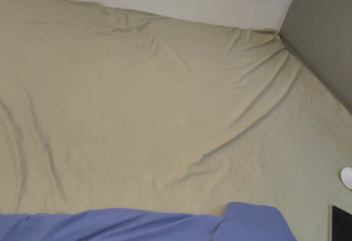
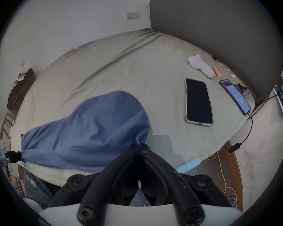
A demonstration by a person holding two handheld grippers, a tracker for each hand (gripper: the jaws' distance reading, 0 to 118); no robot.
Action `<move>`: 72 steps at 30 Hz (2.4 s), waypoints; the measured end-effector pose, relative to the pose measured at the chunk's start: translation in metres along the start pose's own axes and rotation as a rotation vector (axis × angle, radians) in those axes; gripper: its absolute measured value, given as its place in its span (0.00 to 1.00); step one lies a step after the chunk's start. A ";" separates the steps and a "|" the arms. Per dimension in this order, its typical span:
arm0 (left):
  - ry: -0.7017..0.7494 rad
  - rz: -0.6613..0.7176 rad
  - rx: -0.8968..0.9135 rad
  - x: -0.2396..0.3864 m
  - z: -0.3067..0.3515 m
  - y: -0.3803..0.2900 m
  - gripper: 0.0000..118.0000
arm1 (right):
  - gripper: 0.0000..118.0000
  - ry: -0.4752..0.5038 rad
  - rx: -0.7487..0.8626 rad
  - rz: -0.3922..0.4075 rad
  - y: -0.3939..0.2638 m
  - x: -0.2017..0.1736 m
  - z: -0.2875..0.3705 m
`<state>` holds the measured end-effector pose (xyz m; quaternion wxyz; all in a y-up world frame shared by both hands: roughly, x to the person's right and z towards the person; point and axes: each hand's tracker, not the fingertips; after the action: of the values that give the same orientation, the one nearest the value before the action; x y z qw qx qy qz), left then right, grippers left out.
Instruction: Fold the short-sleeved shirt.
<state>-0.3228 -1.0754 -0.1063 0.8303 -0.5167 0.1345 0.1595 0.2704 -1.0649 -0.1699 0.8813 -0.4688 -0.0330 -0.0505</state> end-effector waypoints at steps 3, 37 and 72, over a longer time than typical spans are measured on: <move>0.015 -0.026 0.012 0.005 -0.003 0.003 0.04 | 0.06 -0.016 -0.016 0.019 -0.002 -0.006 -0.016; -0.349 0.316 0.309 -0.067 0.053 0.018 0.79 | 0.01 0.190 0.244 0.066 0.021 -0.076 0.060; -0.466 0.751 0.313 -0.135 0.028 0.067 0.08 | 0.02 0.217 0.162 0.075 0.042 -0.096 0.042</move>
<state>-0.4716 -1.0393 -0.0964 0.7912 -0.2514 0.1444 0.5385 0.1798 -1.0013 -0.1916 0.9160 -0.3886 0.0759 -0.0653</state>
